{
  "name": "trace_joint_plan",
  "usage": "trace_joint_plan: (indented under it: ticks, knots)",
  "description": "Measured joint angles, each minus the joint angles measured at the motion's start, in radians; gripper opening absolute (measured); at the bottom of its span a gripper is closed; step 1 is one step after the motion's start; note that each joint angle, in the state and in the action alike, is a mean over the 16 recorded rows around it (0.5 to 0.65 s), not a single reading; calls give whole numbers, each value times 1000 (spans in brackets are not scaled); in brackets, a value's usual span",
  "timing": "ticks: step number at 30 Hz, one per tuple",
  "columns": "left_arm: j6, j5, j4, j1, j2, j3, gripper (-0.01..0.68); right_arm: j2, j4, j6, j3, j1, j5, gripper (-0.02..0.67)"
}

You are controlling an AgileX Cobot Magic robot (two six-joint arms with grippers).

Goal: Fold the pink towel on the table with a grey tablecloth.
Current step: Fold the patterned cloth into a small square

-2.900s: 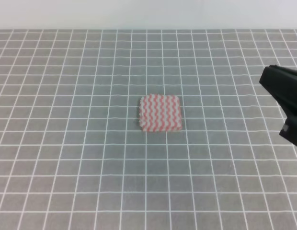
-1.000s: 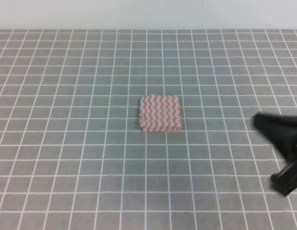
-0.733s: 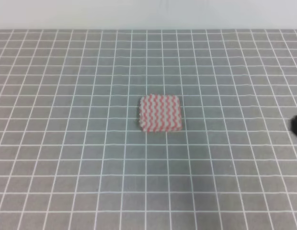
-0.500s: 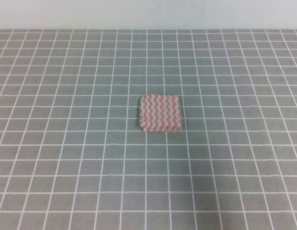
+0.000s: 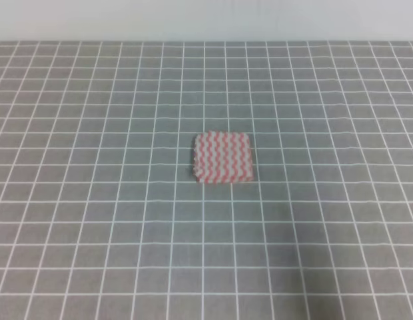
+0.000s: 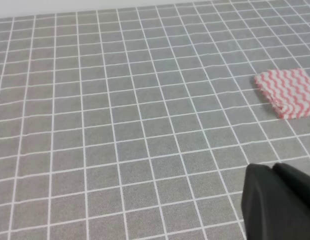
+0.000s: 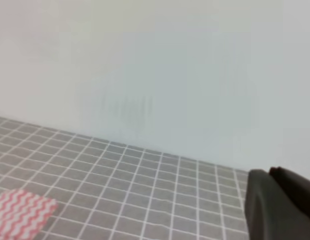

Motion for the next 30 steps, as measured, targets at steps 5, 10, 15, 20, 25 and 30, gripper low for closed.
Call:
trace_joint_plan:
  ticks: [5, 10, 15, 20, 25, 30]
  knots:
    - [0, 1, 0, 0, -1, 0, -2, -3, -101, 190, 75, -4, -34, -17]
    - [0, 1, 0, 0, -2, 0, -2, -23, -253, 439, 161, -22, -55, -17]
    - [0, 2, -1, 0, -3, 0, -2, -88, -401, 647, 253, -66, -63, -17]
    - [0, 3, -1, 0, -4, 0, -2, -174, -450, 706, 321, -111, -65, -17]
    - [0, 3, -2, 0, -4, 0, -2, -236, -431, 664, 355, -129, -38, -16]
    - [0, 2, -2, 0, -4, 0, -2, -262, -422, 649, 369, -96, 5, -16]
